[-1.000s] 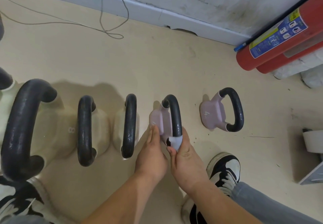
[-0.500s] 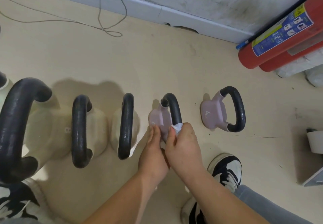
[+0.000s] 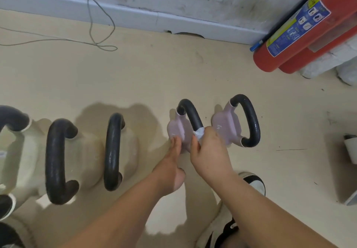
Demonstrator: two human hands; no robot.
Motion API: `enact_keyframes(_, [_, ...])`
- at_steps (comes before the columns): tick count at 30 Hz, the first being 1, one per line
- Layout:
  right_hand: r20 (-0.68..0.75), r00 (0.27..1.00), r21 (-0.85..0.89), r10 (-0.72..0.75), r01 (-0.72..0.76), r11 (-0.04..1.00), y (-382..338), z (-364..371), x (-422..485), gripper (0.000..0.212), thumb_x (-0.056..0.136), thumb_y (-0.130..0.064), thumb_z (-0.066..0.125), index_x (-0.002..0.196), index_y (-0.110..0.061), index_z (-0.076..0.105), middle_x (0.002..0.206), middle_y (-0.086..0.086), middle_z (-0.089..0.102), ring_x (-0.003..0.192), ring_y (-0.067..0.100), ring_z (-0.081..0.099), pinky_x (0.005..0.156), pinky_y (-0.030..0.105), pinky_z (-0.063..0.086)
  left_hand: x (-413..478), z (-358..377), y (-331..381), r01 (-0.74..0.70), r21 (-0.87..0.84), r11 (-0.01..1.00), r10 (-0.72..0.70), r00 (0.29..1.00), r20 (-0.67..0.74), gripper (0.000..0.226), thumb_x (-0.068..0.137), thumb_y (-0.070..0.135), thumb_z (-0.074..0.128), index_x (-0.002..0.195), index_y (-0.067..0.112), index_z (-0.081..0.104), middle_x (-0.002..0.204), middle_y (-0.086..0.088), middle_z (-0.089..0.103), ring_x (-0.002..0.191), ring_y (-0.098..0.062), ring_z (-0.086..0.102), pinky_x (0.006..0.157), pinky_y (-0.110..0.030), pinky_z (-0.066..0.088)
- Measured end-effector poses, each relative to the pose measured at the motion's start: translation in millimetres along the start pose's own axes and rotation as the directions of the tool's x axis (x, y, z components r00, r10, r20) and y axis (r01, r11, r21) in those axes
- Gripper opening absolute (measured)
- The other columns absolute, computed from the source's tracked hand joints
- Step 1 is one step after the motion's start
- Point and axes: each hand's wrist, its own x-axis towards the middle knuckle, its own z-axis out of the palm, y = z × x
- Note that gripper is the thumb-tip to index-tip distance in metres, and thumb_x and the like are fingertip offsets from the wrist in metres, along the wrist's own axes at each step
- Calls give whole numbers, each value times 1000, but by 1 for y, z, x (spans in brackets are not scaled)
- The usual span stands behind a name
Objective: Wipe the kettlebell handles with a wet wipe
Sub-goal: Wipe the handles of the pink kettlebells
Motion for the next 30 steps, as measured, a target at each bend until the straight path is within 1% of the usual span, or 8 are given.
enact_keyframes(3, [14, 1000, -45, -22, 22, 999, 12, -10, 9, 13, 102, -29, 53, 98, -19, 47, 96, -1, 51, 101, 25, 56, 73, 33, 42, 0, 6, 9, -15, 91, 996, 22, 997, -80, 81, 97, 14, 53, 160, 30, 5, 151, 22, 12, 127, 21, 17, 98, 7, 16])
enact_keyframes(5, [-2, 999, -8, 38, -39, 999, 11, -6, 8, 19, 102, -32, 53, 103, -13, 50, 99, 3, 56, 96, 26, 59, 72, 35, 47, 3, 2, 11, -26, 271, 962, 33, 999, -18, 81, 92, 31, 61, 160, 34, 16, 161, 21, 15, 140, 14, 23, 114, -4, 16])
enact_keyframes(10, [-57, 990, 90, 133, -127, 988, 5, 1, 10, 17, 103, -29, 54, 102, -16, 43, 100, 6, 59, 88, 25, 61, 67, 32, 43, 11, -17, 46, 72, 324, 943, -67, 997, -26, 85, 91, -8, 40, 161, 25, 6, 168, 4, 7, 154, -16, 14, 120, -23, 18])
enact_keyframes(18, [21, 991, 23, 132, -132, 991, 10, -7, 10, 18, 103, -32, 52, 104, -16, 43, 100, 5, 60, 88, 26, 61, 66, 33, 44, 7, -12, 35, -2, 462, 887, -1, 1000, 7, 90, 88, -5, 45, 160, 24, -1, 168, 3, -1, 154, -17, 13, 121, -31, 22])
enact_keyframes(22, [17, 985, 58, 169, -170, 984, 4, -10, 0, 25, 105, -37, 47, 113, -13, 49, 109, 5, 58, 97, 27, 60, 75, 40, 51, -14, 1, 47, -41, 377, 925, 48, 999, -8, 56, 106, 2, 33, 157, 17, 15, 153, 15, 21, 144, -10, 29, 97, 0, 34])
enact_keyframes(26, [-44, 936, 133, 349, -341, 931, -2, -10, -27, 26, 109, -29, 38, 113, -6, 50, 111, 12, 58, 96, 33, 59, 79, 43, 49, -34, 10, 25, 62, 416, 907, -30, 996, -82, 46, 86, 17, 48, 132, 20, 48, 133, -7, 58, 119, -26, 58, 97, -29, 50])
enact_keyframes(28, [23, 883, 228, 469, -461, 857, -9, -7, -43, 37, 111, -31, 33, 121, -1, 52, 113, 16, 61, 99, 34, 60, 84, 44, 49, -45, 6, 16, 116, 396, 911, -97, 993, -66, 23, 75, 21, 43, 94, 22, 56, 111, -15, 63, 104, -32, 61, 79, -27, 48])
enact_keyframes(30, [149, 811, 302, 566, -583, 754, -25, -2, -57, 44, 112, -33, 29, 135, -1, 49, 118, 10, 58, 105, 30, 57, 89, 40, 44, -59, -1, 16, 161, 352, 922, -155, 987, -44, 18, 80, 11, 43, 86, 16, 59, 94, -12, 65, 93, -32, 61, 72, -20, 41])
